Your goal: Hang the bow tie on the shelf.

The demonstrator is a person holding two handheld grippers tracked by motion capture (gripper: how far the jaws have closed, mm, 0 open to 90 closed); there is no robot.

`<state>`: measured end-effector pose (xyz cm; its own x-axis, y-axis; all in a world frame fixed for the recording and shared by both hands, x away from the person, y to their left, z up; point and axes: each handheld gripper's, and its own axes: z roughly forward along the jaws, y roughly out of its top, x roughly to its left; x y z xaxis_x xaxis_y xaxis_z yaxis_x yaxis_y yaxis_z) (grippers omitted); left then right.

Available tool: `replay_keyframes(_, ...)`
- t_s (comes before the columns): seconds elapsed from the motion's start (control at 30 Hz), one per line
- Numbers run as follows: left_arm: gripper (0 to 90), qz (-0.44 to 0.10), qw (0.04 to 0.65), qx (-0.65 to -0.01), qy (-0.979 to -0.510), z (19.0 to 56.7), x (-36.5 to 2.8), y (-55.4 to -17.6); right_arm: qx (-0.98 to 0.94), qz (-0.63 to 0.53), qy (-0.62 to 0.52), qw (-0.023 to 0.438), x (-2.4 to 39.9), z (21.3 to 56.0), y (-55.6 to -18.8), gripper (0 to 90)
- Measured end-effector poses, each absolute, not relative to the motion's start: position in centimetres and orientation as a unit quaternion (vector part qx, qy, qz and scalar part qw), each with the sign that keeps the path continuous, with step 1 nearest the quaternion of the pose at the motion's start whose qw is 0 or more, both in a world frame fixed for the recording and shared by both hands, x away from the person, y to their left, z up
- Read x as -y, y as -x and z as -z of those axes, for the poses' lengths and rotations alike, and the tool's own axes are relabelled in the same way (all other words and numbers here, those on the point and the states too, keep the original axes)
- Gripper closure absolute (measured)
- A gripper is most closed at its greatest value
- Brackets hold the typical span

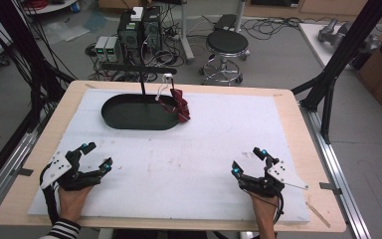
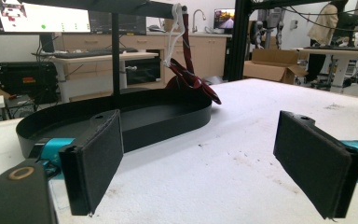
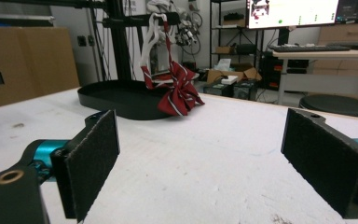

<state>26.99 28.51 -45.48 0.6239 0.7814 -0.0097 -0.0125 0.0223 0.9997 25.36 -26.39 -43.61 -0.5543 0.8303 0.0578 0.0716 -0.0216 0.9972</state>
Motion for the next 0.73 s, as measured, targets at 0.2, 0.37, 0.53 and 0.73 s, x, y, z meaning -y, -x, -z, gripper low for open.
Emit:
replay_keyframes(0.2,16.1,-0.307,0.646,-0.306,-0.629,45.5,-28.5,-27.0,-0.636,-0.61,-0.36,0.306,26.1,44.4,-25.7,10.3)
replay_keyframes(0.37,16.1,-0.307,0.646,-0.306,-0.628,45.5,-28.5,-27.0,-0.636,-0.609,-0.361,0.307,26.0,44.7,-25.7,10.3)
replay_keyframes(0.53,16.1,-0.306,0.646,-0.307,-0.628,45.5,-28.6,-27.0,-0.639,-0.606,-0.36,0.309,25.8,45.0,-25.7,10.3)
replay_keyframes(0.73,16.1,-0.306,0.647,-0.307,-0.628,45.5,-28.6,-27.0,-0.638,-0.605,-0.359,0.313,25.8,45.2,-25.7,10.3)
